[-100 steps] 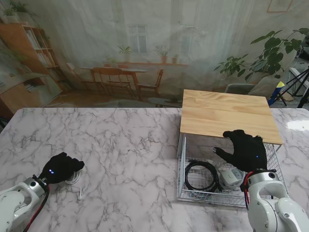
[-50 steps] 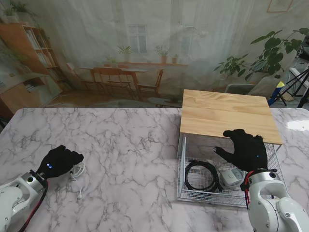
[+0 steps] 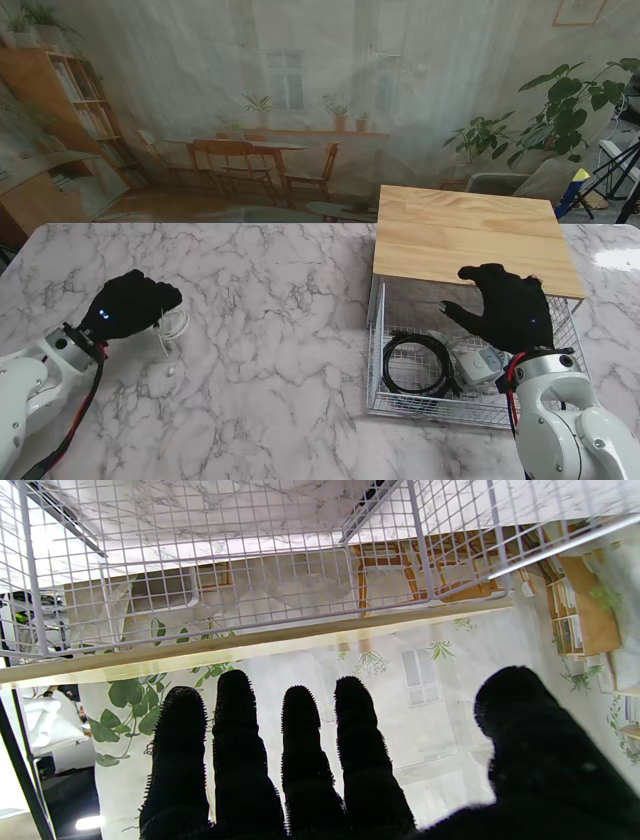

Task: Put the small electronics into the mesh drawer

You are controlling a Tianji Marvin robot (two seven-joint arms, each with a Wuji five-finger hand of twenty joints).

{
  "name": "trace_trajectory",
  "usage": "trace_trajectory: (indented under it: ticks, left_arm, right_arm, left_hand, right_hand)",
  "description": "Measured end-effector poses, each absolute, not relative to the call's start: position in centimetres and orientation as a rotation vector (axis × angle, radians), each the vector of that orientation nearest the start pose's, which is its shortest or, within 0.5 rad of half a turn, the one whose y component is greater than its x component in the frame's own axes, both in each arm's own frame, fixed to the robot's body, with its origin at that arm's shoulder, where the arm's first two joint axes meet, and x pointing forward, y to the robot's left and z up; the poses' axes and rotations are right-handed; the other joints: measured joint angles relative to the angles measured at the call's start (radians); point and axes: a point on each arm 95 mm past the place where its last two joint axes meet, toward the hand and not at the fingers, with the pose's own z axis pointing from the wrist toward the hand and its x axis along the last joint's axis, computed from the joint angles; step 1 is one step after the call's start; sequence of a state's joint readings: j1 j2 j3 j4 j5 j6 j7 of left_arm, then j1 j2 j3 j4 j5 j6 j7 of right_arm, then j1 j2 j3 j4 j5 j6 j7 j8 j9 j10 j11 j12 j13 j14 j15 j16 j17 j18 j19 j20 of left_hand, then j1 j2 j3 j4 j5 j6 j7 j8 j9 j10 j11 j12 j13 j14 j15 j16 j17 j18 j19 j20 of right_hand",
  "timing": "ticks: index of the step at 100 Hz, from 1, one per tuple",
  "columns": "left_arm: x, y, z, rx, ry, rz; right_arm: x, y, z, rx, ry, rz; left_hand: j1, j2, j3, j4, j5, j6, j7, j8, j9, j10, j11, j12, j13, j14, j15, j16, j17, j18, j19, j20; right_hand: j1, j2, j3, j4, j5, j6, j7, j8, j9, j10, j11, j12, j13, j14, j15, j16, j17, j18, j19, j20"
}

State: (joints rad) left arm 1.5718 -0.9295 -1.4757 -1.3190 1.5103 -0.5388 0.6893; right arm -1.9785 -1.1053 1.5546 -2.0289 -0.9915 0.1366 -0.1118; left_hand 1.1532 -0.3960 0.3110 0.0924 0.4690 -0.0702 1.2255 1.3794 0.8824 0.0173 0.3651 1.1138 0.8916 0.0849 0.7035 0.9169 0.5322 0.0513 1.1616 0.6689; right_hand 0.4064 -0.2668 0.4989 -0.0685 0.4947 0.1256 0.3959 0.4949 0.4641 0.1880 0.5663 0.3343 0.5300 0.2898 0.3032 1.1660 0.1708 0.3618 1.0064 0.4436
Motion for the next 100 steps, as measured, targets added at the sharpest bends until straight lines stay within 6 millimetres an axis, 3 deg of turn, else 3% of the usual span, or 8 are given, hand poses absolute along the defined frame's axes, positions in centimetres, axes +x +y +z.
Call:
trace_trajectory:
  ticks: [15, 24, 48, 100]
  left_arm:
    - [40.8, 12.8, -28.7, -0.404, 1.563, -1.589]
    - [42.0, 11.4, -27.2, -0.392, 1.552, -1.626]
    - [44.4, 6.7, -23.2, -0.334, 1.554, -1.733]
    - [46.1, -3.7, -16.0, -0.223, 1.504, -1.985]
  right_arm:
    - [31.8, -6.2, -25.0, 1.225, 1.121, 1.441]
    - [31.9, -5.9, -25.0, 1.218, 1.133, 1.452]
    - [32.2, -5.3, -25.0, 1.202, 1.155, 1.483]
    - [34.2, -3.3, -24.0, 1.218, 1.172, 1.593]
  left_hand:
    - [0.0, 0.0, 0.0, 0.0, 0.0, 0.0, 0.001, 0.001, 0.0, 0.0, 0.0, 0.001, 0.0, 0.0, 0.0, 0.0, 0.0, 0.0, 0.0, 0.0]
    - [-0.001, 0.0, 0.01, 0.0, 0.0, 0.0, 0.001, 0.001, 0.0, 0.0, 0.0, 0.004, 0.0, 0.0, 0.001, 0.0, 0.0, 0.0, 0.0, 0.0]
    - [-0.012, -0.001, 0.014, 0.0, 0.0, 0.001, 0.002, 0.008, 0.0, -0.001, 0.0, 0.011, 0.0, -0.001, 0.002, 0.001, 0.0, 0.0, 0.0, 0.0]
    - [-0.012, -0.001, 0.022, 0.0, 0.0, 0.001, 0.003, 0.018, 0.0, -0.001, 0.0, 0.012, 0.0, -0.001, 0.005, 0.002, 0.0, 0.0, 0.0, 0.0]
  right_hand:
    - [0.0, 0.0, 0.001, 0.0, 0.0, -0.001, 0.0, 0.0, 0.0, 0.0, 0.0, 0.0, 0.0, 0.0, 0.0, 0.0, 0.0, 0.0, 0.0, 0.0]
    - [0.0, -0.001, 0.015, 0.0, 0.0, -0.038, 0.0, 0.0, 0.0, 0.0, 0.0, 0.0, 0.0, 0.0, 0.0, 0.0, -0.01, 0.001, 0.0, 0.0]
    - [0.0, -0.025, 0.038, 0.0, -0.053, -0.062, 0.003, 0.0, 0.0, 0.0, 0.0, 0.006, -0.007, 0.0, 0.0, 0.0, -0.011, 0.001, -0.008, 0.0]
    - [-0.067, -0.081, 0.047, 0.0, -0.064, -0.036, -0.015, -0.008, -0.026, 0.0, -0.002, 0.009, -0.037, 0.001, -0.002, -0.01, -0.043, 0.012, -0.044, -0.001]
